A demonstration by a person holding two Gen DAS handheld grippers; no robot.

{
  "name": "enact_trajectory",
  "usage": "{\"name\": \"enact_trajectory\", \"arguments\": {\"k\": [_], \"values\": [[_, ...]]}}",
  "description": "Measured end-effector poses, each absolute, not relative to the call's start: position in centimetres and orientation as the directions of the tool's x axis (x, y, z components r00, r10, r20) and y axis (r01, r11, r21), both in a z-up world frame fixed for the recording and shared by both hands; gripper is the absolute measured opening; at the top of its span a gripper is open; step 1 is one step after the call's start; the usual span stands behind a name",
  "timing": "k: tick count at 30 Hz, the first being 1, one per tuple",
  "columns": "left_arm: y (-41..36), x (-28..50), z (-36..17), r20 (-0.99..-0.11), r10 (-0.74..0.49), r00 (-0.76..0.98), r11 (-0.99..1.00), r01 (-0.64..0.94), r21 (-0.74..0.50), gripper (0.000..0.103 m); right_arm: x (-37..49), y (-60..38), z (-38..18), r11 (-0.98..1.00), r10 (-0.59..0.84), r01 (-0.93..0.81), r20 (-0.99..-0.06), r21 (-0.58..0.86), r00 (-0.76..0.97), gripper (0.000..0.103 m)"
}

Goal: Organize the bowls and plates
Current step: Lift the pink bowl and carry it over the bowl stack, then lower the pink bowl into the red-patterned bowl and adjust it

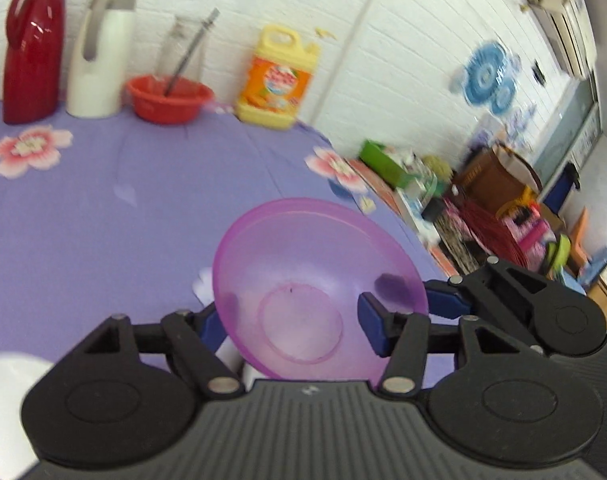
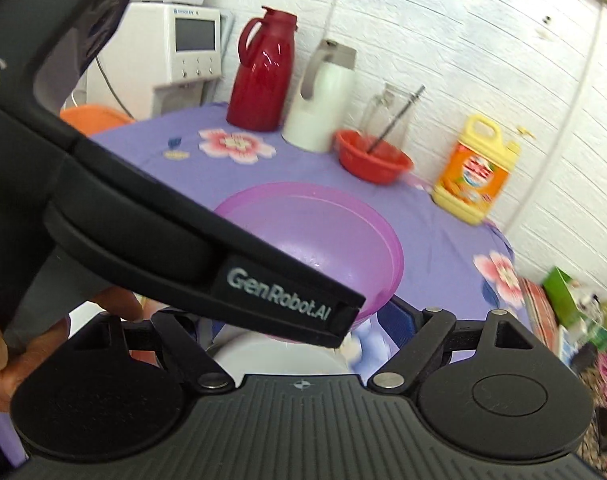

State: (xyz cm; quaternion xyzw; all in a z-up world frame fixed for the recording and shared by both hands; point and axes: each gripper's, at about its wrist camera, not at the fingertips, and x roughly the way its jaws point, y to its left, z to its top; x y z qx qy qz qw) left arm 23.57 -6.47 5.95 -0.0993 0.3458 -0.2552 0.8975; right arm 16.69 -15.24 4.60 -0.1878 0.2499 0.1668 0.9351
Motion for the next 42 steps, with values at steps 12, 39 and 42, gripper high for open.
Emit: {"name": "enact_trajectory", "arguments": {"k": [12, 39, 42], "values": [[-9.3, 23.0, 2.4, -0.637, -0.514, 0.574, 0.855, 0.399, -0.331, 0.059, 15.4, -18.7, 0.9, 0.914, 0.261, -0.387, -0.554, -0.121, 0.79, 0.103], [-5.8, 23.7, 3.5, -0.627, -0.452, 0.635, 0.892, 0.346, -0.292, 0.073, 16.2, -26.9, -1.6, 0.958, 0.277, -0.19, -0.529, 0.214, 0.802, 0.103], [-5.4, 23.9, 3.6, -0.626, -0.446, 0.64, 0.895, 0.337, -0.293, 0.073, 16.4, -27.1, -1.9, 0.95, 0.296, -0.183, -0.548, 0.251, 0.783, 0.103]]}}
